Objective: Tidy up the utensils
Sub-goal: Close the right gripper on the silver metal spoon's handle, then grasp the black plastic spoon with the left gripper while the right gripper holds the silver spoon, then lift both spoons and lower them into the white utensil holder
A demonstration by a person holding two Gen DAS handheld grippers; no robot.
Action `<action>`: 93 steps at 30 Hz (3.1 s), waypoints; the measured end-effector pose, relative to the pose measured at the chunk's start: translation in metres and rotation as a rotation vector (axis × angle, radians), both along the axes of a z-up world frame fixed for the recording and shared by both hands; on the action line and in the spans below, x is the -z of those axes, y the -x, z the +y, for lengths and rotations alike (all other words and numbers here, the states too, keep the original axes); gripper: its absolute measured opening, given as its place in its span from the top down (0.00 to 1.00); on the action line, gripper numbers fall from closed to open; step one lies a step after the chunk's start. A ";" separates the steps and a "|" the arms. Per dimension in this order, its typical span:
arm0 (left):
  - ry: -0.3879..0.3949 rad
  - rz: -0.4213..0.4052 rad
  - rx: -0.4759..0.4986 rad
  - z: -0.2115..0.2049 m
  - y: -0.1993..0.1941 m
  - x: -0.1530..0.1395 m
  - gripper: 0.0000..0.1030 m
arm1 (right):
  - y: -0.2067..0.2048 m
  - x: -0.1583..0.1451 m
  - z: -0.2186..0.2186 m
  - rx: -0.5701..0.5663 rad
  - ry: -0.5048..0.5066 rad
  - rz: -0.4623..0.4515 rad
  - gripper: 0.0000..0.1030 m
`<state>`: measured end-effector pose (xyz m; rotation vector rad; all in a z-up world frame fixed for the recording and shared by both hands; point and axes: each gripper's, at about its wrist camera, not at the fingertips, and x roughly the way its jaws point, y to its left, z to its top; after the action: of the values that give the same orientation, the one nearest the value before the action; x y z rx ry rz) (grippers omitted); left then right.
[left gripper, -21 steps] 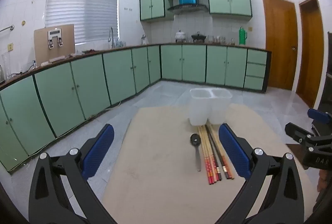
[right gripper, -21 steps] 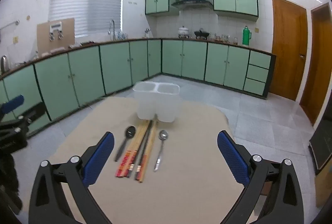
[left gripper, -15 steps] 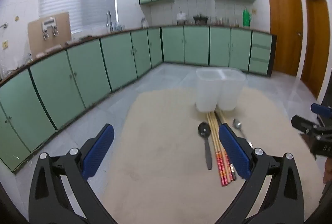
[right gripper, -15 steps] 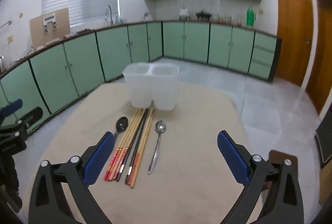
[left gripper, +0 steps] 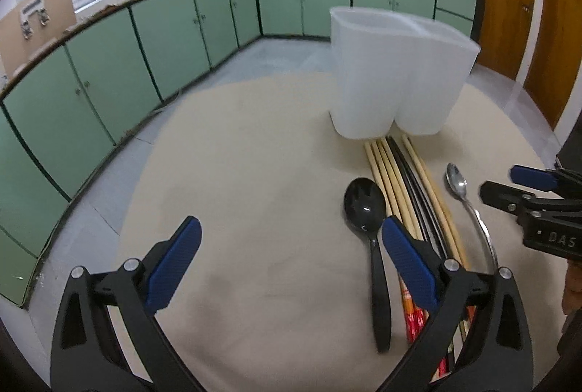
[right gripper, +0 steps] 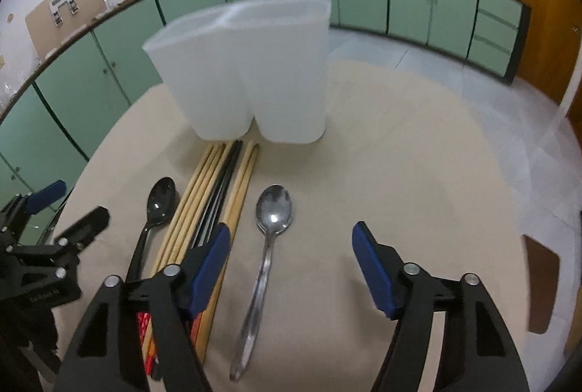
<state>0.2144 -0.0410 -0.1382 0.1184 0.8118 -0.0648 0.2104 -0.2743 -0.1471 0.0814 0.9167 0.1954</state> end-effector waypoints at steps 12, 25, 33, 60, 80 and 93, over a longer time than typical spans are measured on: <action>-0.055 0.077 0.051 -0.010 -0.019 0.025 0.07 | -0.026 0.015 0.008 -0.022 0.001 0.059 0.68; -0.051 0.113 0.072 -0.011 -0.018 0.043 0.07 | -0.016 0.012 0.014 -0.050 0.065 0.039 0.72; -0.103 0.100 0.026 -0.001 -0.035 0.041 0.07 | -0.021 0.013 0.017 -0.050 0.099 0.029 0.72; 0.150 0.018 0.146 -0.032 -0.021 0.027 0.67 | -0.012 -0.007 0.017 -0.052 0.003 -0.067 0.73; 0.252 -0.556 0.183 -0.068 -0.026 -0.107 0.67 | -0.004 -0.168 -0.022 -0.101 -0.148 -0.553 0.73; 0.206 -0.609 0.143 -0.094 -0.137 -0.122 0.67 | -0.099 -0.174 -0.011 -0.025 -0.039 -0.558 0.73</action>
<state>0.3511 -0.1355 -0.0161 -0.0028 0.1845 -0.2343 0.3092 -0.2858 0.0270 0.0475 0.3578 0.2435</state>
